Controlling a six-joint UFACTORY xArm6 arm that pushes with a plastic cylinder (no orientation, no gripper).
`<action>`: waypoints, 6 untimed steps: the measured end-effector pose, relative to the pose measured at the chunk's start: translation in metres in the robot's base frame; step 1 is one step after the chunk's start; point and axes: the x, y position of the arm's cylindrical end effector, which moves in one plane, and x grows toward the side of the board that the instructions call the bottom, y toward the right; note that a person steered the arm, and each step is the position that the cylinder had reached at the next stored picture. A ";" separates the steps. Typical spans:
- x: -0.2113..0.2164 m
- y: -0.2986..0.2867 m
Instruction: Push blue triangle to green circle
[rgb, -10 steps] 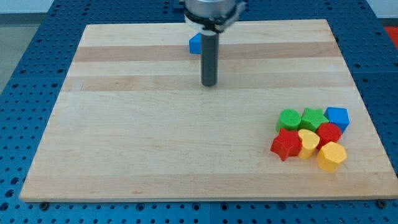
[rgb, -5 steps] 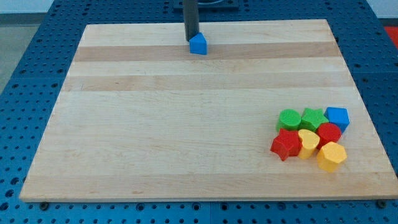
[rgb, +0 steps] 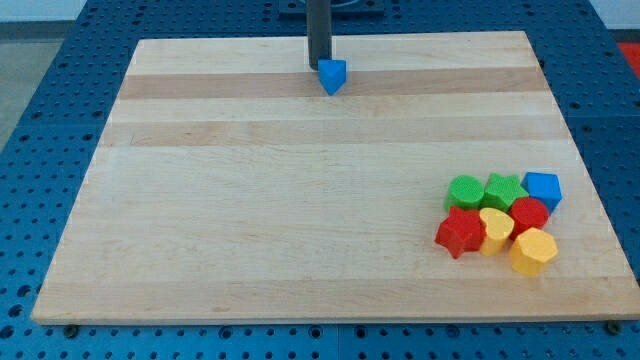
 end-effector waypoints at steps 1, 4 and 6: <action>0.014 0.001; 0.066 0.053; 0.115 0.091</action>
